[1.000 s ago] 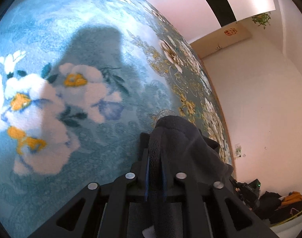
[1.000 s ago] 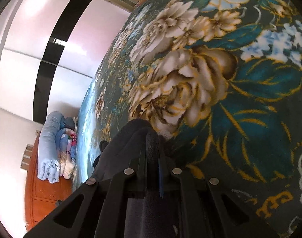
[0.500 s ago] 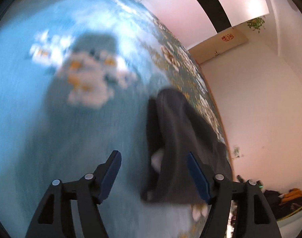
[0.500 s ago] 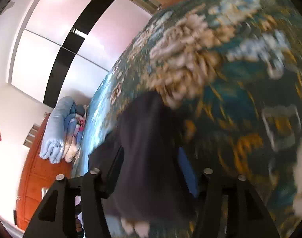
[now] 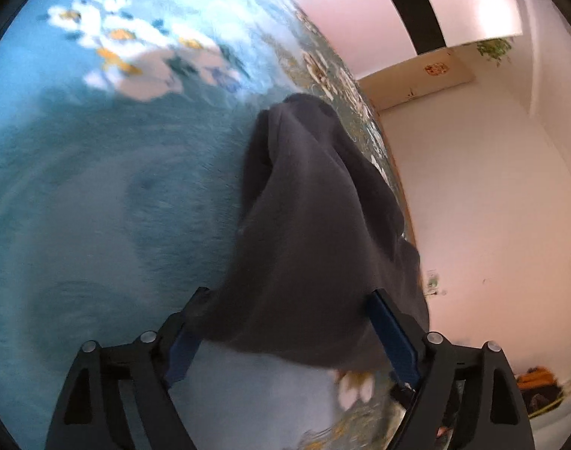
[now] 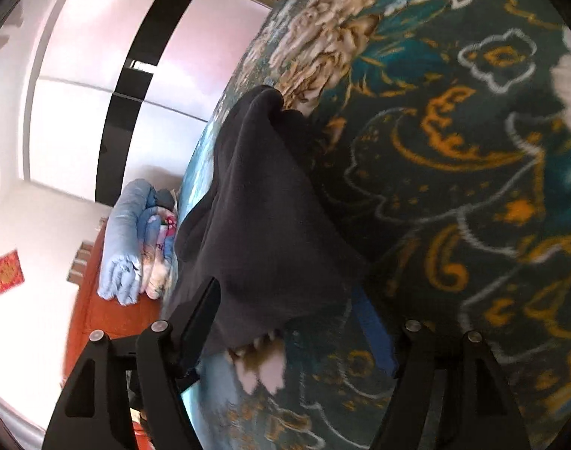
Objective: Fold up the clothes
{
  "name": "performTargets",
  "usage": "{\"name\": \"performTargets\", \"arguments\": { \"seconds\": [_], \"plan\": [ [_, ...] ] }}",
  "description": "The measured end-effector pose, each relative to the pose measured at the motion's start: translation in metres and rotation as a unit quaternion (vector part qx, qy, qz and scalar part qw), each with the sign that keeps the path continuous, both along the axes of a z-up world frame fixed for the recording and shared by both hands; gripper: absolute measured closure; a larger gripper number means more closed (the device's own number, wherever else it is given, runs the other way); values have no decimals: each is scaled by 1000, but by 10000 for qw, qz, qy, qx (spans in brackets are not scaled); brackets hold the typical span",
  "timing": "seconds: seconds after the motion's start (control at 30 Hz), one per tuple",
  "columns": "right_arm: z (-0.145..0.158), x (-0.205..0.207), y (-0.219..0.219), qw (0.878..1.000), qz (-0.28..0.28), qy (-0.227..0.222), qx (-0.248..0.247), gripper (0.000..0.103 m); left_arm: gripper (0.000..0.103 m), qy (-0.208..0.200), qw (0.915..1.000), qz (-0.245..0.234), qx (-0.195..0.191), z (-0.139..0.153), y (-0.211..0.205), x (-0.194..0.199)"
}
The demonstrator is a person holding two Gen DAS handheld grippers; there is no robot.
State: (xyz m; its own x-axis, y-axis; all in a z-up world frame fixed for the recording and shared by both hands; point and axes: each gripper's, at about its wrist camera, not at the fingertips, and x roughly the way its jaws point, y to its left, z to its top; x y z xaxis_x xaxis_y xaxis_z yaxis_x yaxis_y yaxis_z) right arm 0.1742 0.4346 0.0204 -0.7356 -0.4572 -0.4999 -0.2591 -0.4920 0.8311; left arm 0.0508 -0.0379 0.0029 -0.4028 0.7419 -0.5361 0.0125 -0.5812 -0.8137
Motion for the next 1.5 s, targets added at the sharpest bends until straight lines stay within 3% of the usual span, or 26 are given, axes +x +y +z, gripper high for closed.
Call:
{"name": "performTargets", "arguments": {
  "seconds": [0.37, 0.47, 0.6, 0.8, 0.93, 1.07, 1.13, 1.27, 1.33, 1.43, 1.5],
  "plan": [
    [2, -32, -12, 9984, -545, 99, 58, 28, 14, 195, 9993, 319, 28, 0, 11, -26],
    [4, -32, -14, 9976, -666, 132, 102, 29, 26, 243, 9989, 390, -88, -1, 7, -21],
    [11, -30, -15, 9978, -619, 173, 152, 48, 47, 311, 9982, 479, -158, 1, 2, -14],
    [45, -42, -26, 9979, -410, 237, 451, 59, 62, 680, 9953, 399, -560, 35, 7, -26],
    [87, -62, -35, 9969, -241, 556, 497, 62, 68, 1238, 9894, 375, -661, 91, -6, -49],
    [71, -62, -54, 9974, 33, 580, 417, 62, 68, 1816, 9804, 466, -609, 131, -41, -42],
    [59, -61, -63, 9976, 177, 563, 372, 62, 68, 1827, 9794, 513, -697, 124, -62, -35],
    [35, -58, -83, 9971, 465, 528, 280, 62, 68, 1461, 9860, 571, -561, 89, -82, -24],
    [11, -51, -83, 9983, 408, 396, 88, 62, 69, 1273, 9890, 598, -469, 72, -90, -19],
    [-2, -40, -73, 9981, 316, 457, -268, 62, 68, 988, 9925, 637, -330, 46, -102, -12],
    [-3, -41, -72, 9981, 367, 439, -246, 61, 65, 798, 9943, 663, -238, 29, -111, -7]
  ]
}}
